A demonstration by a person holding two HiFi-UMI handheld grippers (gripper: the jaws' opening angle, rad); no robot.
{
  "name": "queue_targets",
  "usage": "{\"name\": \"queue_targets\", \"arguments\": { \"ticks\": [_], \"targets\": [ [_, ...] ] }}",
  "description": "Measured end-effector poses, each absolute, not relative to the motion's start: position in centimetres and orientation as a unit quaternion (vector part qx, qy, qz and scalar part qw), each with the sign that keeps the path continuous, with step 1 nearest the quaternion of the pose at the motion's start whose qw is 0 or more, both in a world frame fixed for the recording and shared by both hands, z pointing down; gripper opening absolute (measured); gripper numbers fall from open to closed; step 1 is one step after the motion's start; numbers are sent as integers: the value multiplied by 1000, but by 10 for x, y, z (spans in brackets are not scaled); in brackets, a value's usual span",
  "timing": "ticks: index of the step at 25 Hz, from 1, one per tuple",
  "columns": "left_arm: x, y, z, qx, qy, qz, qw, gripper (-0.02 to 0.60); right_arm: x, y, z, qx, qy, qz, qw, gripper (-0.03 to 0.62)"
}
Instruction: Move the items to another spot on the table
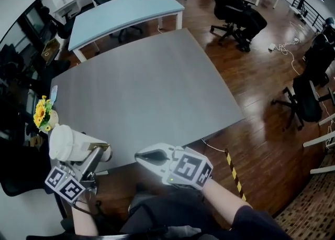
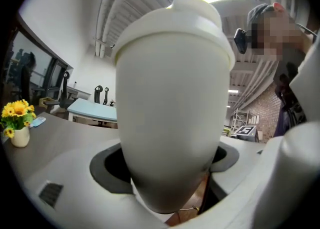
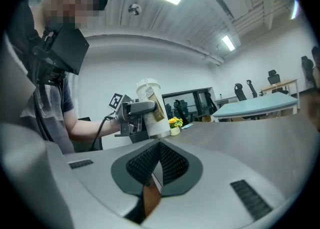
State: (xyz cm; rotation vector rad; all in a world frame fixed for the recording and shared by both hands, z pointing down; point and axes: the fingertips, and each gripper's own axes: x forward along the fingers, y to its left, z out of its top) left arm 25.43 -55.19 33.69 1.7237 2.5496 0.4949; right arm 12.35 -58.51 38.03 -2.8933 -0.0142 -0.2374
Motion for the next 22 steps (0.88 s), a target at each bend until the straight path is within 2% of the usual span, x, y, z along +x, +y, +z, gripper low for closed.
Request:
{"name": "queue_targets", "arguments": {
  "ticks": [7, 22],
  "targets": [
    [202, -515, 345, 492, 855, 164, -17, 426, 86, -557, 386, -983, -75, -64, 156, -15],
    [167, -457, 360, 331, 929, 166, 9, 426, 98, -508, 365, -966, -213, -106, 97, -15]
  ]
}}
